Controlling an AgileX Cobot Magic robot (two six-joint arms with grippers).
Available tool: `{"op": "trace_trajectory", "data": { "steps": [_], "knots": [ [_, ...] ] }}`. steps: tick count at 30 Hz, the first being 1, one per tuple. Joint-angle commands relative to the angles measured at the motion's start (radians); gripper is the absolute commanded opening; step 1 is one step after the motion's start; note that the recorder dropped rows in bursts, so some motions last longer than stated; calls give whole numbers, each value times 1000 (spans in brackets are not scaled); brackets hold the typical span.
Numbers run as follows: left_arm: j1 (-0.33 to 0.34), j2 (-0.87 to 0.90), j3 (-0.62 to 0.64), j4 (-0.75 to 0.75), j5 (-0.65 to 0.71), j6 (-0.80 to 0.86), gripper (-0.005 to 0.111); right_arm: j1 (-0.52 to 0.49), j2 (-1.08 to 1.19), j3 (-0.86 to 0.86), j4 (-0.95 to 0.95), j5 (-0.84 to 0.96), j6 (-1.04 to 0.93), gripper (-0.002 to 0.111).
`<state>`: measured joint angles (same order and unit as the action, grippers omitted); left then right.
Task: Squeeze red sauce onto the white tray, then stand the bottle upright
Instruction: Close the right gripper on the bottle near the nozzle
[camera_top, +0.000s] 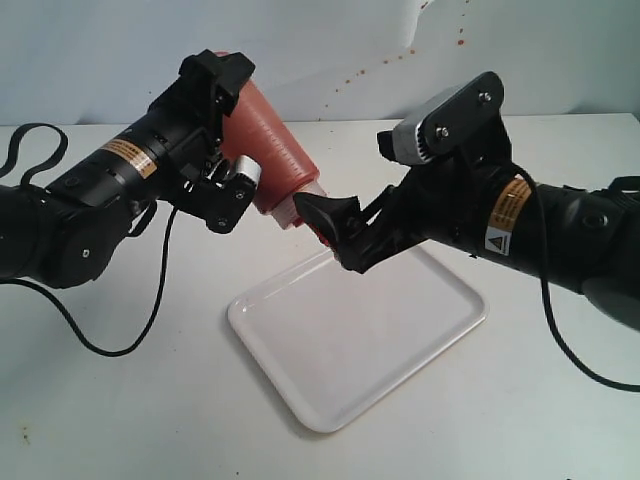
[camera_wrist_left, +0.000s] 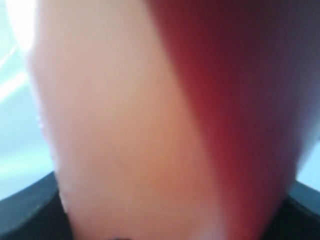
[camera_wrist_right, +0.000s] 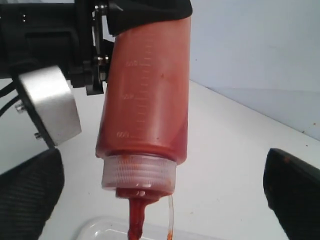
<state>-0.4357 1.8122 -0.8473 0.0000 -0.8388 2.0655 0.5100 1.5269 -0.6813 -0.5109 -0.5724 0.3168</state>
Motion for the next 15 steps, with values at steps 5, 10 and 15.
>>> {"op": "trace_trajectory", "data": {
  "steps": [5, 10, 15],
  "knots": [
    [-5, -18, -20, 13, -73, 10, 0, 3, 5, -7, 25, -45, 5, 101],
    [-5, -18, -20, 24, -73, 15, 0, 3, 34, -7, 25, -54, 3, 101],
    [-5, -18, -20, 40, -73, 15, 0, 3, 51, -7, 147, -47, 3, 101]
  ]
}}
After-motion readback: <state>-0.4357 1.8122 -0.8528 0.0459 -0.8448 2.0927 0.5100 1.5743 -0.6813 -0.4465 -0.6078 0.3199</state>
